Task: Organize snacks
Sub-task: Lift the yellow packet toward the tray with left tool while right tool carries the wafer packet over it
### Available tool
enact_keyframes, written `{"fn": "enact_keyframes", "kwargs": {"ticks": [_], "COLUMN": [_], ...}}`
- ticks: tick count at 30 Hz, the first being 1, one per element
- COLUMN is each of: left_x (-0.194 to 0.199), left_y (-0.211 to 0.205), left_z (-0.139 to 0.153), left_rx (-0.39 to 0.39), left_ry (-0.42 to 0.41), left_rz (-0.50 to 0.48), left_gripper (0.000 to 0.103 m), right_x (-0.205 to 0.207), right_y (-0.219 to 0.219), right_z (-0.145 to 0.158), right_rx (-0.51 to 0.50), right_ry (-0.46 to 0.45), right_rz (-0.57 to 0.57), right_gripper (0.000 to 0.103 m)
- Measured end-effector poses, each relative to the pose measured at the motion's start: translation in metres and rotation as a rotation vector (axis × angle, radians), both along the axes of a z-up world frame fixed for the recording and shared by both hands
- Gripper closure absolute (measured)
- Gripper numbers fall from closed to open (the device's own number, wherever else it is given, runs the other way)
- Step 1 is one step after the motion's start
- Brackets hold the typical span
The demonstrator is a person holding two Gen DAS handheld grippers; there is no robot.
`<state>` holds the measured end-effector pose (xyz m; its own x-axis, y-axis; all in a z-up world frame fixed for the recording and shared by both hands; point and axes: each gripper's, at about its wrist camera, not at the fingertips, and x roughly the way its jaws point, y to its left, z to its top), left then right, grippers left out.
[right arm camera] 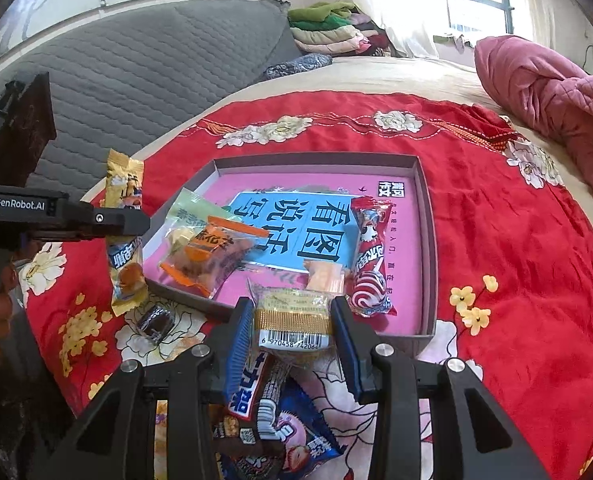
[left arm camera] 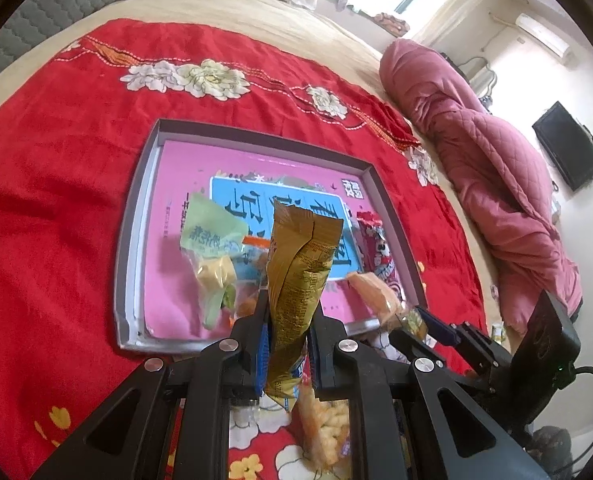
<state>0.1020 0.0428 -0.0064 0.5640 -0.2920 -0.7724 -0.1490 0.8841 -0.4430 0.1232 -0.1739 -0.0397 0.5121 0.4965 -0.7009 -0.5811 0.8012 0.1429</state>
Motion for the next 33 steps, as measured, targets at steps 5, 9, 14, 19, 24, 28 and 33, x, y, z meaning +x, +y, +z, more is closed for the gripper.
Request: {"fn": "enact_keyframes", "kwargs": {"ticks": [5,9,14,19,24,28,33], "left_x": [0.008,0.014,0.020,0.023,0.027,0.029,0.032], "left_y": [0.002,0.004,0.005,0.006,0.008,0.011,0.013], "left_z": [-0.002,-0.005,-0.008,-0.011,-0.012,-0.013,-0.016], "left_rx": [0.013,0.019,0.026,0.026,0.038,0.038,0.032], "left_ry": [-0.003,0.000,-0.001,0.001,0.002,0.003,0.011], "left_rz": [0.007,0.014,0.020,0.026,0.034,0.043,0.047], "left_gripper": [0.087,0.087,0.087,0.087,0.087,0.087,0.087], "right_x": [0.003,0.007,0.013,0.016,0.022,0.031,0.037], "right_y": [0.001,0.002,0.003,0.004,0.002,-0.001,-0.004], "right_z": [-0.003,-0.004,-0.006,-0.007,-0.005,-0.005,-0.003], "right_rx": [-0.004,-0.011,-0.016,-0.022,-0.022,-0.008,0.002], "right_ry": [0.002,-0.002,-0.001,-0.010,-0.043,-0.045,-0.055], "right_rz": [0.001,-0.005,-0.015,-0.022,-0.052,-0.084,-0.109], "right_gripper": [0.063,0.063,0.063,0.063,0.063,0.063,0.063]}}
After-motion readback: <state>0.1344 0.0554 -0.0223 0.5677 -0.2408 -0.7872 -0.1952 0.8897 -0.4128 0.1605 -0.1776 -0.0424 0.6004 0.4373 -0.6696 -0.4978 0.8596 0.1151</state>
